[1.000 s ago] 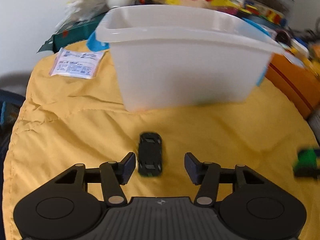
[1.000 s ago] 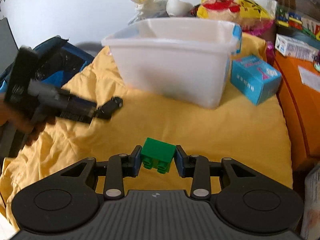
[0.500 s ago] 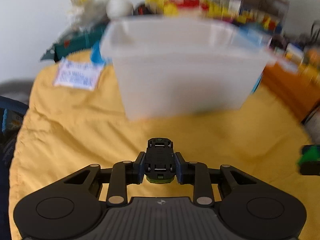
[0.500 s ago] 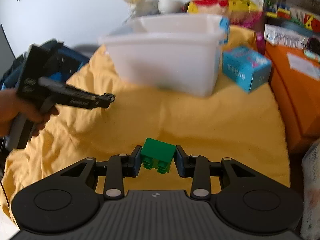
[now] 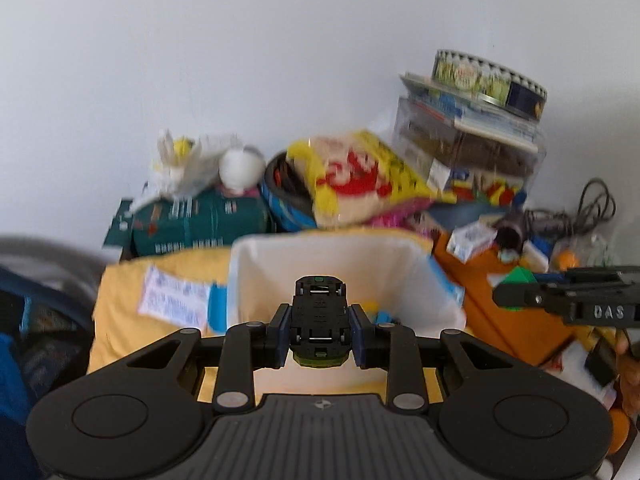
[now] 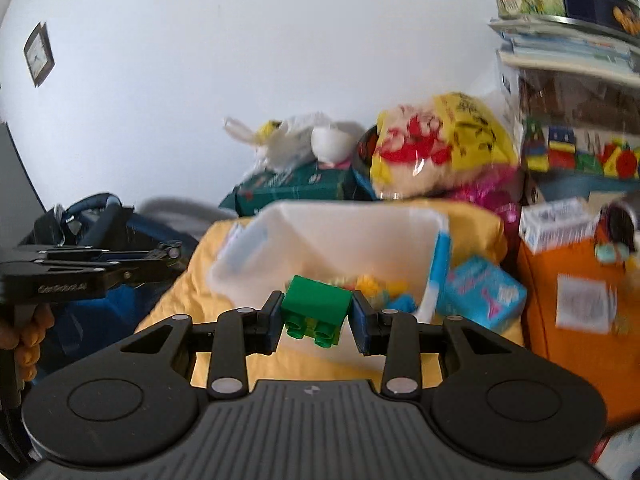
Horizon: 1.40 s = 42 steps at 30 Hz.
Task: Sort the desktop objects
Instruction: 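Carry black car and green brick over the bin and release both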
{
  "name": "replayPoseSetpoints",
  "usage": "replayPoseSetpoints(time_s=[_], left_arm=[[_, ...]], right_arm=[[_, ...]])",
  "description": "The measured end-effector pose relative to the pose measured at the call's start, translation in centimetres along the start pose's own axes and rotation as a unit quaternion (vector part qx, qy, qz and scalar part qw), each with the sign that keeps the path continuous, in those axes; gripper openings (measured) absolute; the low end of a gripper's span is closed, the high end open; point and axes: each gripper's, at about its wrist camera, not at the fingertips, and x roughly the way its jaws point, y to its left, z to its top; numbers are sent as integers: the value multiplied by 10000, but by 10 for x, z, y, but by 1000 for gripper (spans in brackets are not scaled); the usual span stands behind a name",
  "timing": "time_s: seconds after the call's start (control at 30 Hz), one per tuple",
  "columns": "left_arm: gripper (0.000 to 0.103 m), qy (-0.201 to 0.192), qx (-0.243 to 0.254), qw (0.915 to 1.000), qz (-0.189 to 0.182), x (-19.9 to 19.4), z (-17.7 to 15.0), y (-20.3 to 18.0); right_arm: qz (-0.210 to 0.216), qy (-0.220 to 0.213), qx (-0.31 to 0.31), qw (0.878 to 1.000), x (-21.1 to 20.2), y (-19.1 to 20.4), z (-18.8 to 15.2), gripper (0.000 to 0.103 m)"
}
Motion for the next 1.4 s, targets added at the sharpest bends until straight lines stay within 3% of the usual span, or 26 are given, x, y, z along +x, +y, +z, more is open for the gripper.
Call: replayPoseSetpoints(time_s=[0.17,0.3,0.6,0.8,0.87,0.9,0.93,1.0,1.07,1.17,1.4], left_arm=[[33,-50,44,10000,42,6,42,-3],[33,120,-6,9999,89,26,66,-2],[33,556,13,9980,301,70,89,6],[36,715,33,9964,465,93,91,6],[74,818,-9,9949,592,104,88,6],[79,885,-6,9940,651,108,86,6],[79,921,41,9936,656,113,82,6],[79,1046,149,9923,650,121,76,5],[80,1180,198,9900,746,127,72,6],[86,1389,166,9866,836,136,70,7],[86,1640,-113,9834,769,146,72,9]], right_arm=[[-132,-1,-148,9998,1,0,52,38],[-293,238,-187,9991,16,-4,82,38],[-457,982,-263,9938,63,-7,102,38],[-551,1194,-352,9907,89,-7,104,39],[-693,1328,-345,9881,100,-10,102,51],[-790,1327,-382,9873,102,-10,101,69],[-932,1282,-454,9863,105,-10,99,84],[-1099,1263,-519,9845,111,-11,95,93],[-1008,1407,-446,9839,116,-14,90,93],[-839,1543,-328,9839,119,-18,81,103],[-836,1727,-290,9810,122,-18,70,103]])
